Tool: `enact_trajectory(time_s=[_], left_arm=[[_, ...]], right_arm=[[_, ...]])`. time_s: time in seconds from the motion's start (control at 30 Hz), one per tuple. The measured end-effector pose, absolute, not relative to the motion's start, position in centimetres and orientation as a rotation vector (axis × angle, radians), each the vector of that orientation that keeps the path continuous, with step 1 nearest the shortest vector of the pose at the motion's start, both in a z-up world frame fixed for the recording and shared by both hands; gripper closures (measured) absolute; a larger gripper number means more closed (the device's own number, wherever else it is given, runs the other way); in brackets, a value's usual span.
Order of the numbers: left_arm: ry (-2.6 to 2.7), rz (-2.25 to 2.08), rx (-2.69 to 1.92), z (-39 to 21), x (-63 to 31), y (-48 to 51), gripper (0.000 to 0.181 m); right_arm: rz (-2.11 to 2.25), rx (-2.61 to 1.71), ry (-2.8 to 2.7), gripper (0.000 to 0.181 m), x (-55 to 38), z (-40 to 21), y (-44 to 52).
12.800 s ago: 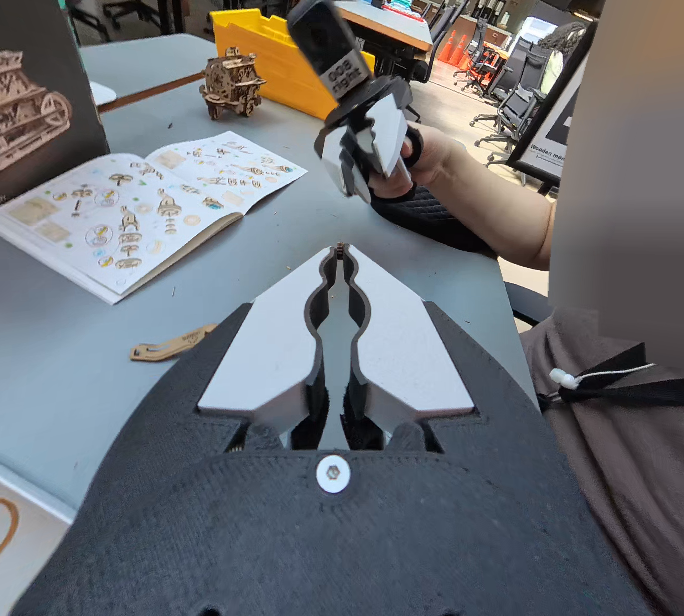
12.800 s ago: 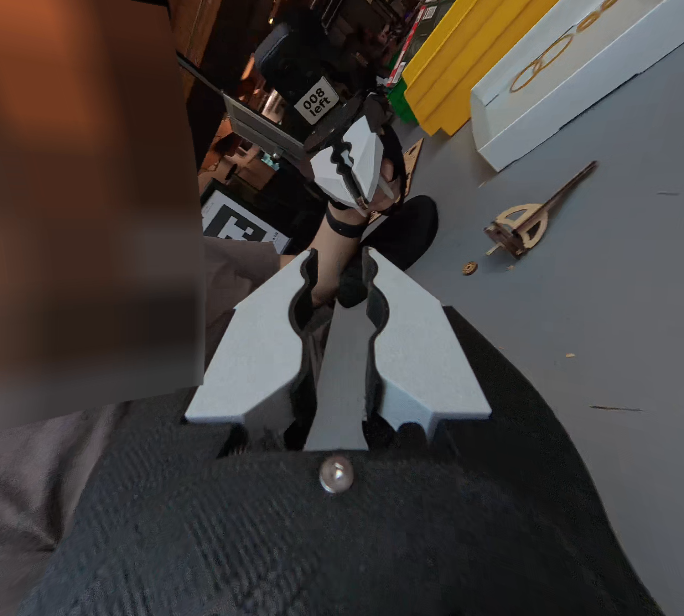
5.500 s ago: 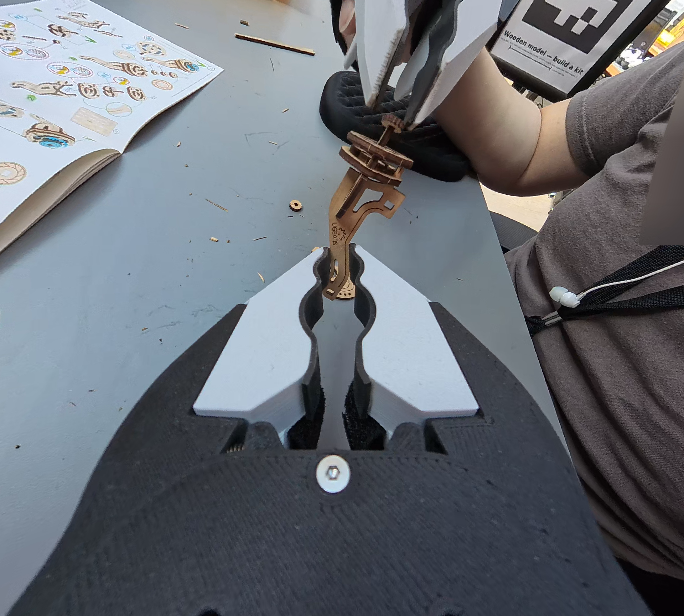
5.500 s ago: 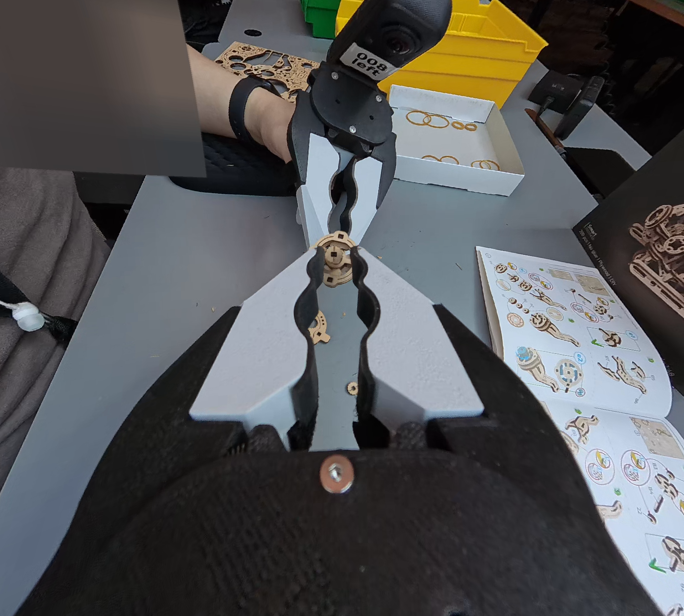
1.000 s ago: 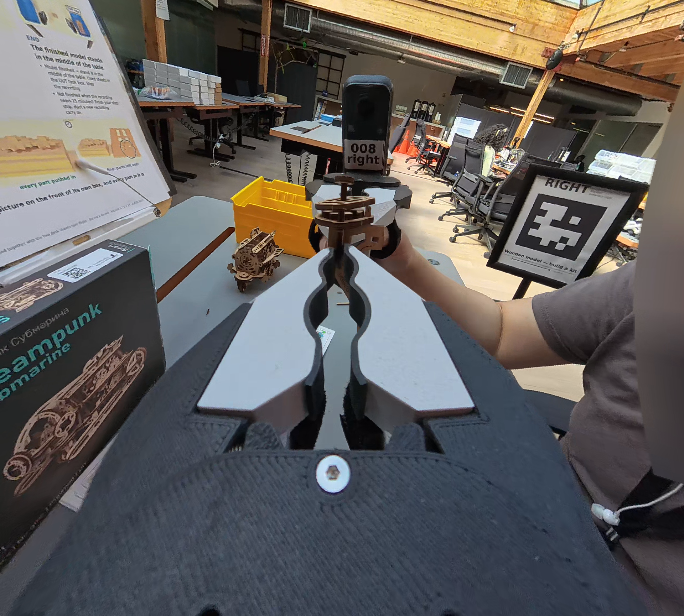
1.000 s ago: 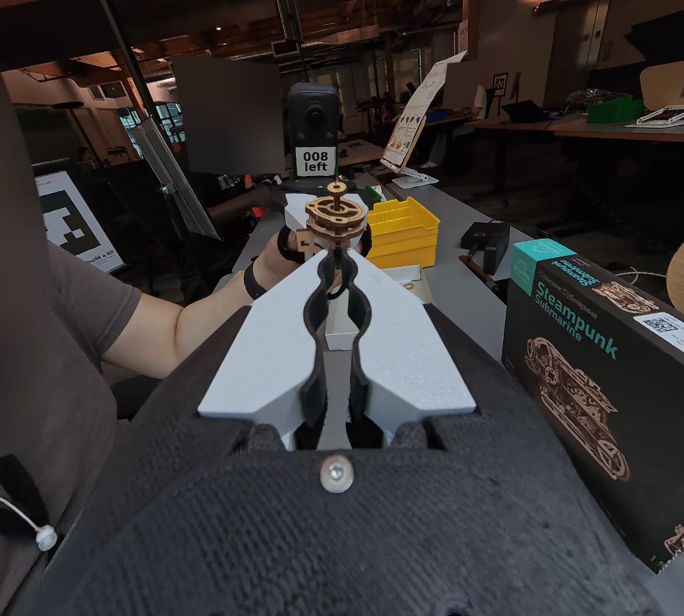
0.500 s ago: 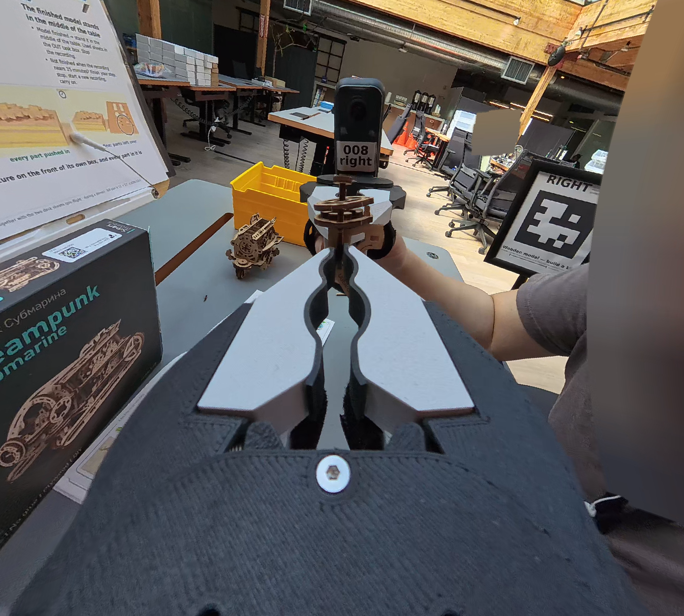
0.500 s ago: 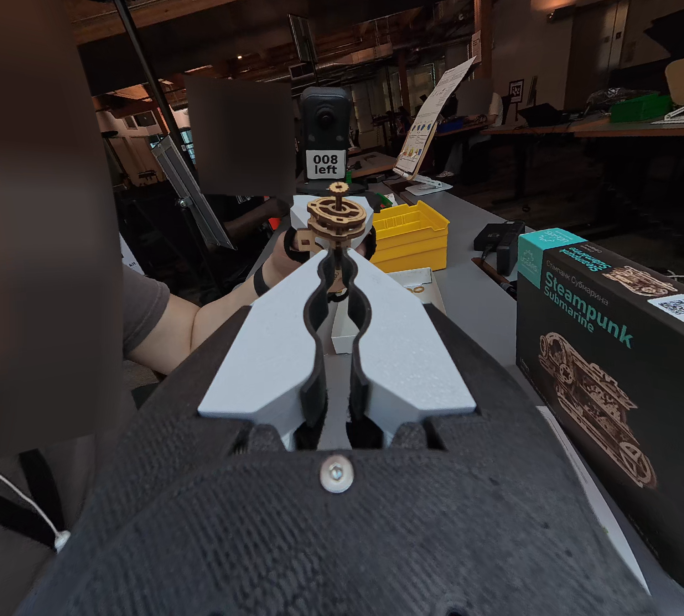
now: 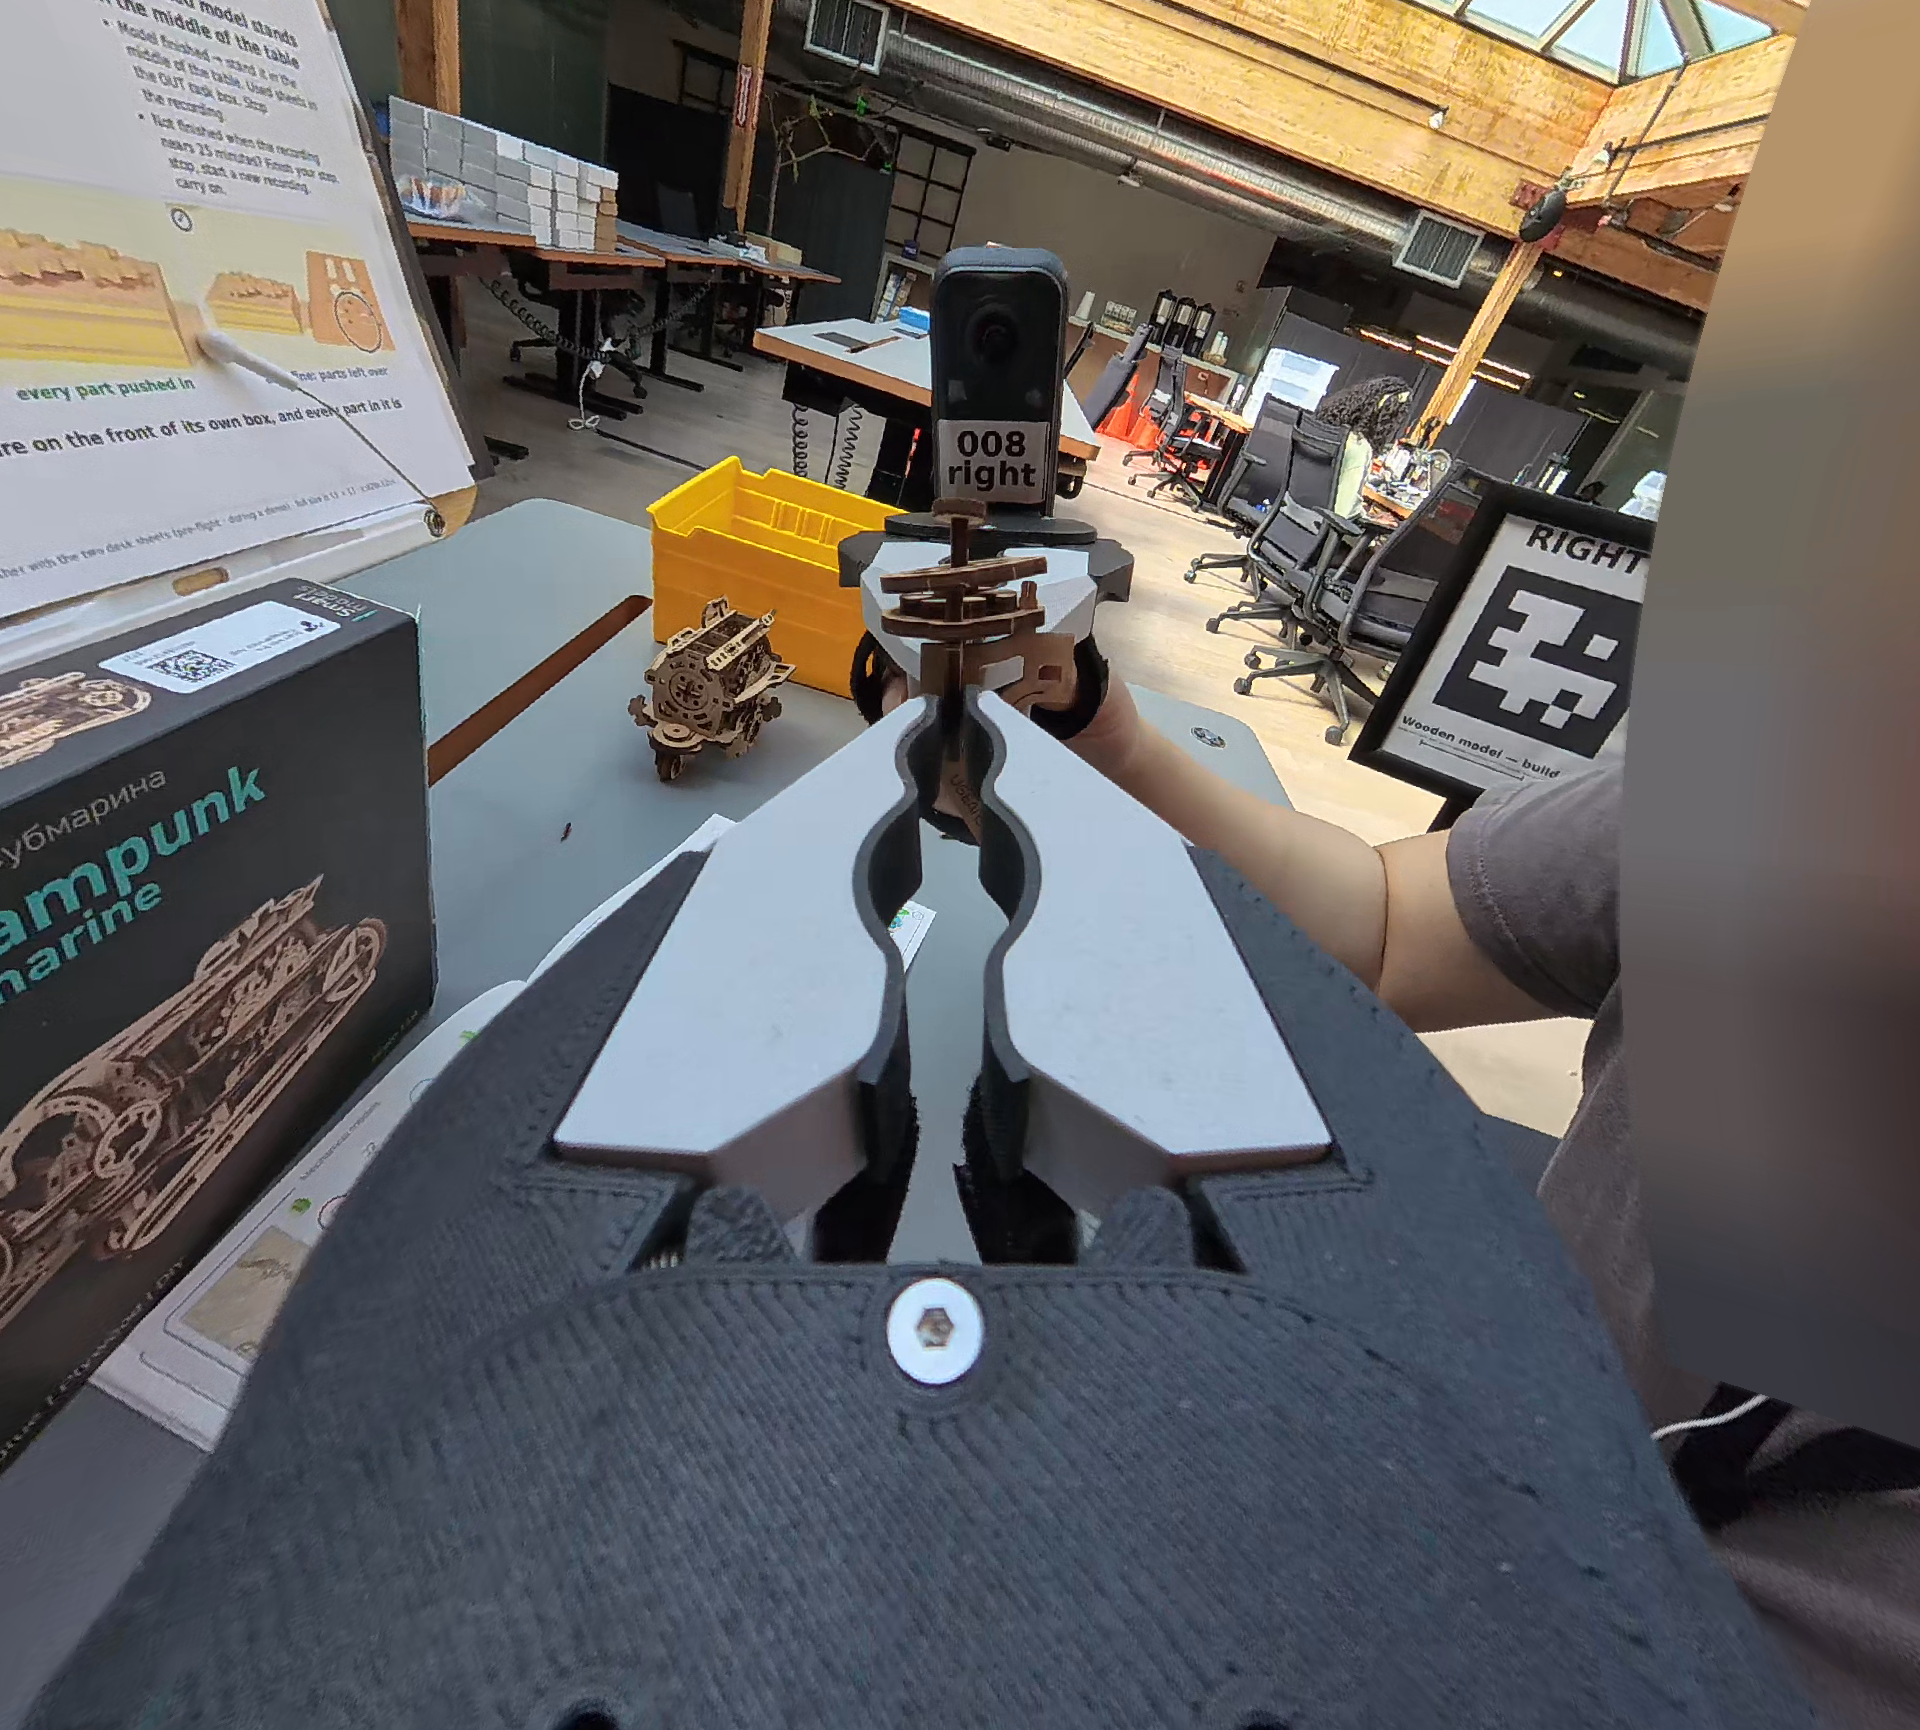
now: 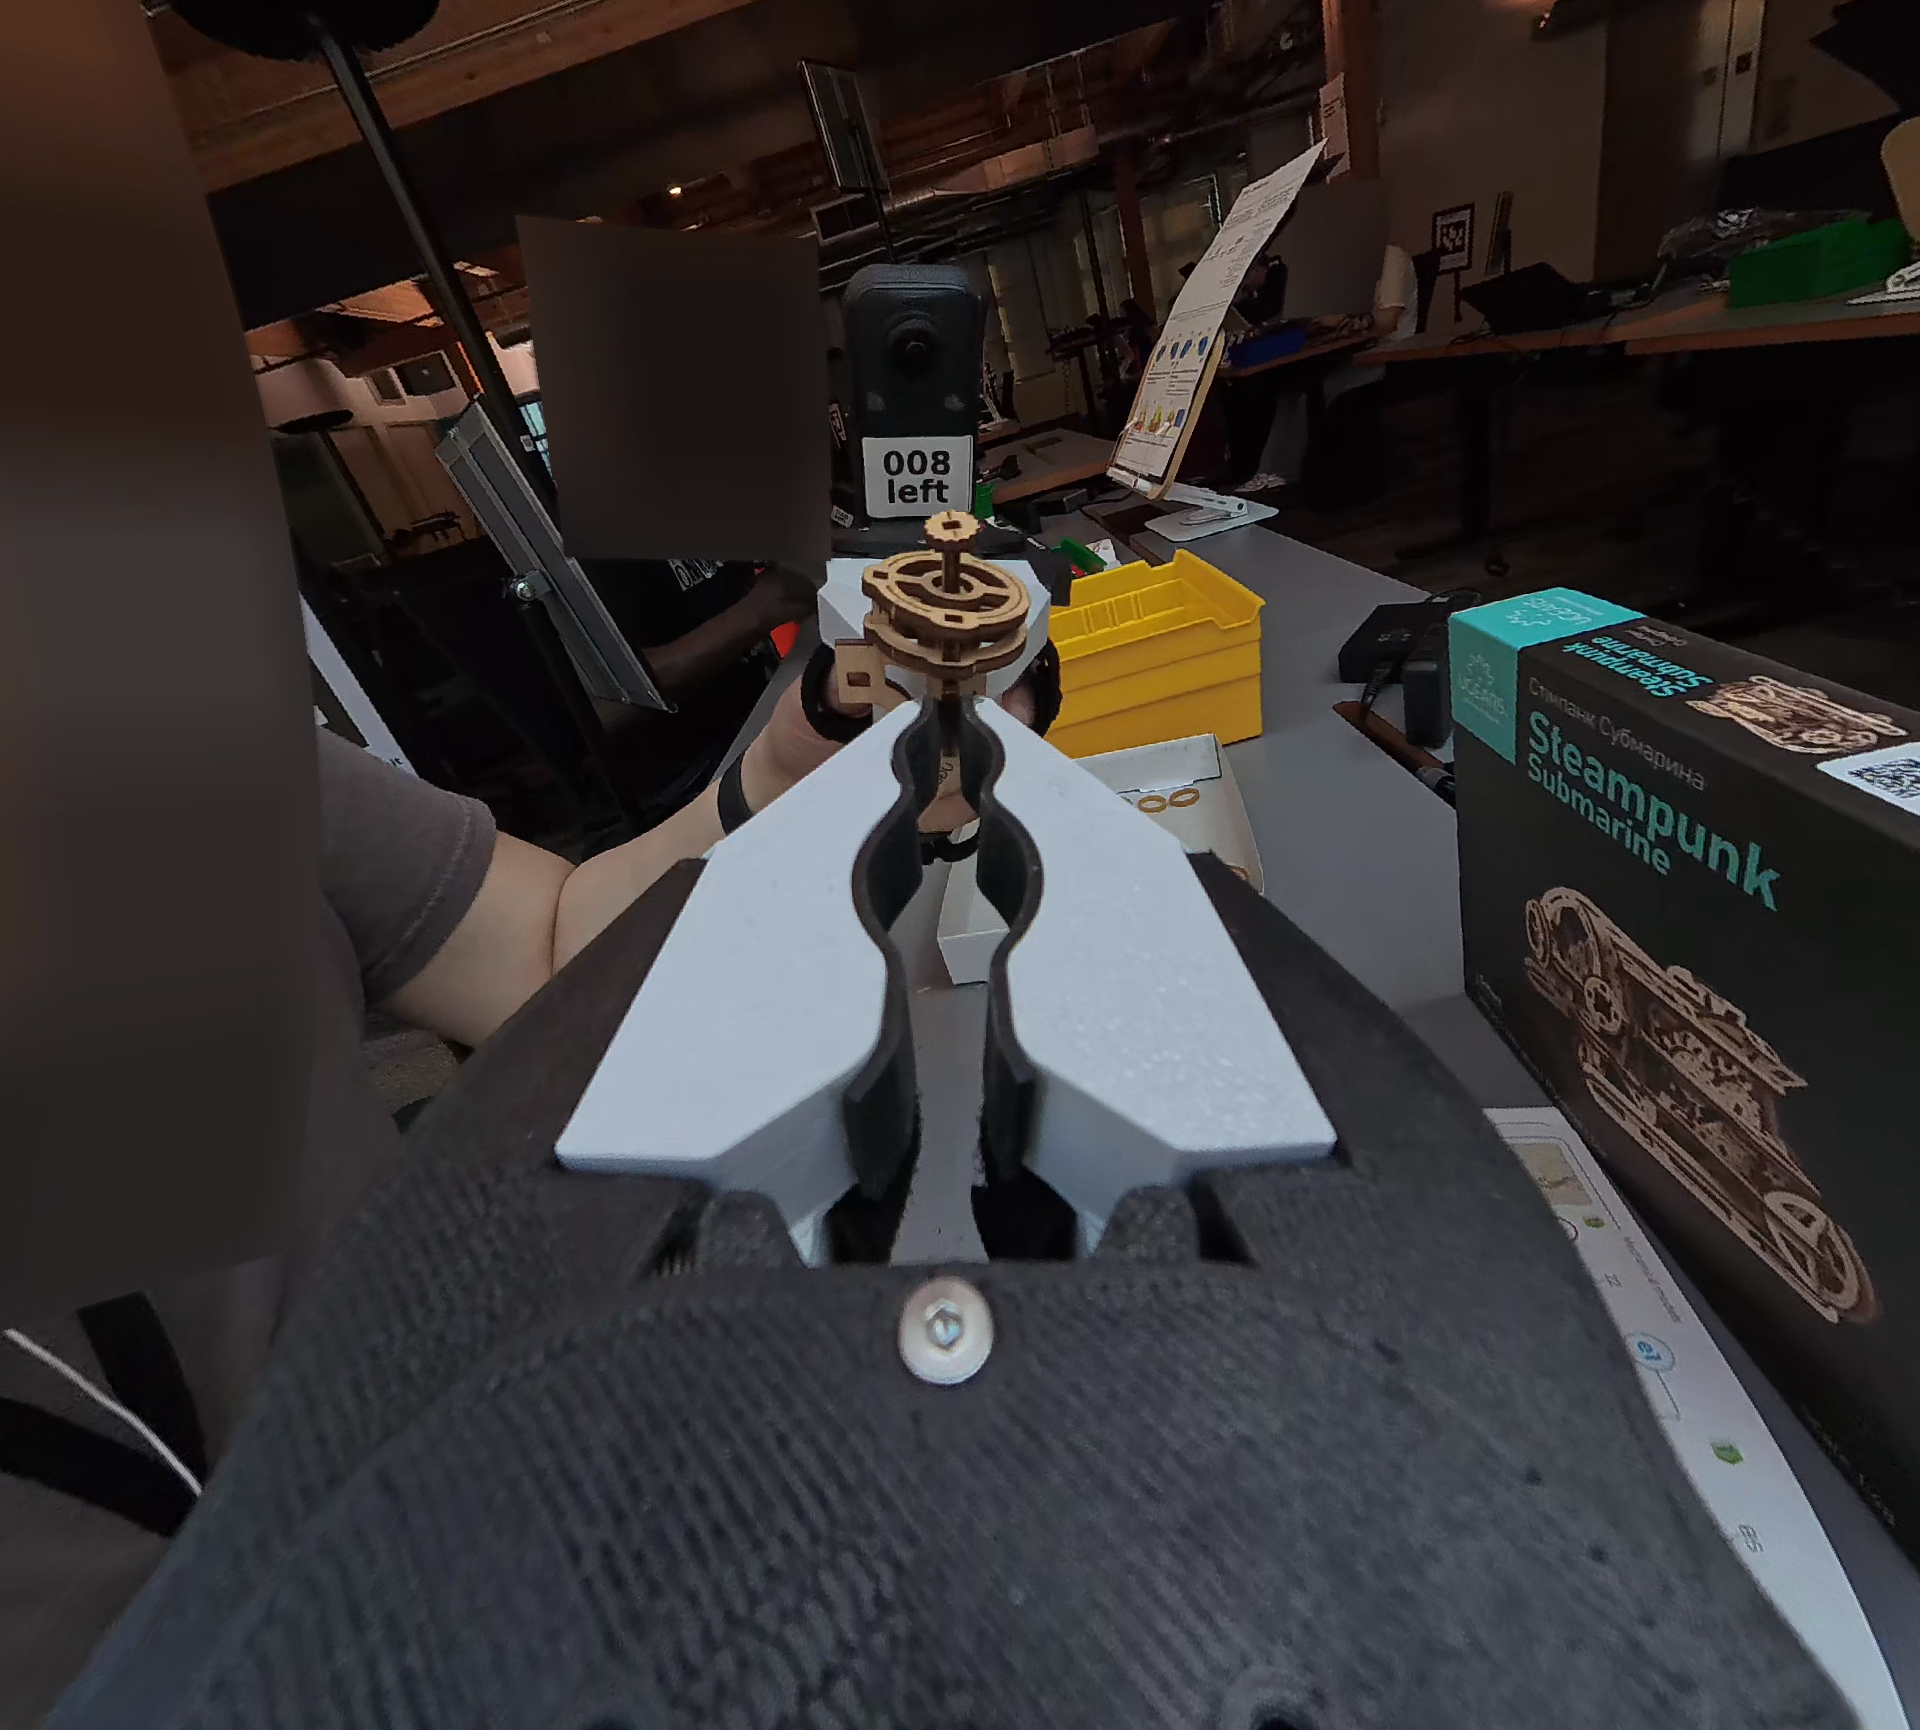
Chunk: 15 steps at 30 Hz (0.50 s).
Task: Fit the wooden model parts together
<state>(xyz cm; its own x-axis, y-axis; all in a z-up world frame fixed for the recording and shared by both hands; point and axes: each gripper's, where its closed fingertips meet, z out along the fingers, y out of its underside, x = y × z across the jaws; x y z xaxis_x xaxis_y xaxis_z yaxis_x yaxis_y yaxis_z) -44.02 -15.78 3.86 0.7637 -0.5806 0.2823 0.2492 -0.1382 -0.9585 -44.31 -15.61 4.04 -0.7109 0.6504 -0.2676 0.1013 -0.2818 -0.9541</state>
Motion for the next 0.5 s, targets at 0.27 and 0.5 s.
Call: enact_trajectory(time_s=[0.27, 0.5], left_arm=[[0.270, -0.750, -1.519, 4.00, -43.87, -15.67, 0.180], [0.283, -0.792, -1.494, 4.31, -43.49, -15.95, 0.181]], right_arm=[[2.032, -0.921, -1.605, 0.180, -44.11, 4.14, -15.51], [2.008, -0.876, -1.626, 0.180, -43.70, 4.44, -15.75]])
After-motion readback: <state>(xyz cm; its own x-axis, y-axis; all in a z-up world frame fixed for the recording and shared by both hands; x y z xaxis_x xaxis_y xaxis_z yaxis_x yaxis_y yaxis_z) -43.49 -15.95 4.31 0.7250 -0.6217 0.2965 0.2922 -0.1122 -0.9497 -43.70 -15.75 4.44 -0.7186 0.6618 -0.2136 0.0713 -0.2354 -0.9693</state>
